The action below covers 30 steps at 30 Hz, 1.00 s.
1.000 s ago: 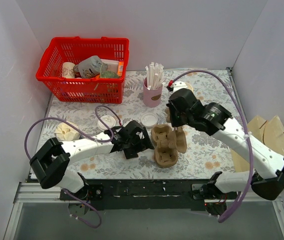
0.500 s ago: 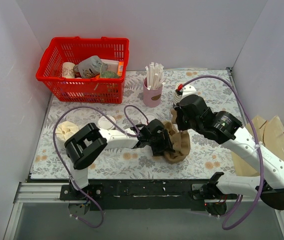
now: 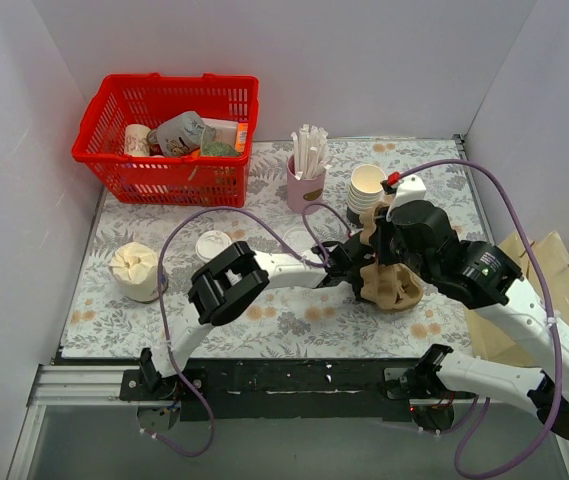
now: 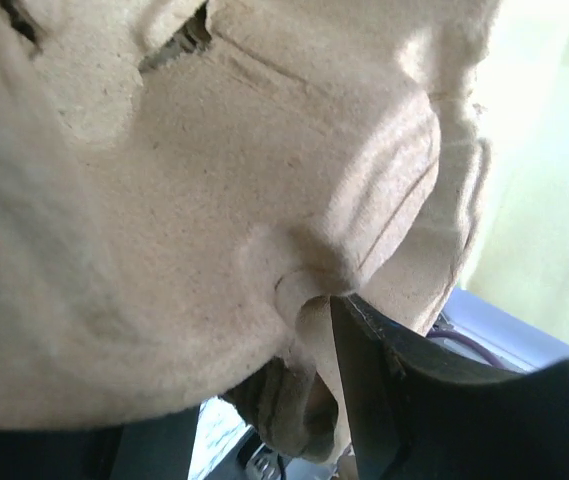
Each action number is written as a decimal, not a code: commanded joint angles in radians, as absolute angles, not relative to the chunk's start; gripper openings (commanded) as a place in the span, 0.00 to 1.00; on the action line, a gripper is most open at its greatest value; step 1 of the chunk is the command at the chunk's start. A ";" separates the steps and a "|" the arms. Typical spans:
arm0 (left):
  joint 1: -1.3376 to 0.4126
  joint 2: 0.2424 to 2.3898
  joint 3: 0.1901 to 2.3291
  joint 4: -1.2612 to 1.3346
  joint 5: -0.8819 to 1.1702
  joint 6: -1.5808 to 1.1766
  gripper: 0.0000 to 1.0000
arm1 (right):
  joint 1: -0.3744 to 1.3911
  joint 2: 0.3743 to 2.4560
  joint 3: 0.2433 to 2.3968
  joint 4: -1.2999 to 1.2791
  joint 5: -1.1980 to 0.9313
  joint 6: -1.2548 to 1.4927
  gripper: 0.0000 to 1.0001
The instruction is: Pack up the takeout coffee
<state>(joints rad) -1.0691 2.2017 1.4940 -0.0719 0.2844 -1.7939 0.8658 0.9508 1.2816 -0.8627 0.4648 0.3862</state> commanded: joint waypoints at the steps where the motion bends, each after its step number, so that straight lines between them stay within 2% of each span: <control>1: -1.100 2.278 1.655 -0.104 0.319 -1.752 0.51 | 0.862 0.948 1.272 -0.836 0.494 0.385 0.01; 6: -1.111 2.283 1.690 -0.127 0.328 -1.729 0.68 | 0.861 0.942 1.269 -0.828 0.500 0.390 0.01; 7: -1.109 2.269 1.680 -0.129 0.324 -1.726 0.76 | 0.859 0.940 1.270 -0.828 0.497 0.390 0.01; 11: -1.111 2.144 1.612 -0.141 0.288 -1.690 0.98 | 0.859 0.946 1.278 -0.833 0.491 0.387 0.01; 21: -1.111 1.800 1.318 -0.219 0.147 -1.667 0.98 | 0.857 0.939 1.324 -0.847 0.482 0.380 0.01; 25: -1.112 1.578 1.175 -0.273 0.075 -1.689 0.98 | 0.856 0.948 1.339 -0.867 0.459 0.376 0.01; 30: -1.117 1.370 1.078 -0.426 -0.070 -1.727 0.98 | 0.856 0.974 1.341 -0.871 0.423 0.365 0.01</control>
<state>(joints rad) -1.1057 1.5383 1.1114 -0.3218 0.0635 -1.6989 0.8585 0.9512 1.3205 -0.8383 0.4377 0.3897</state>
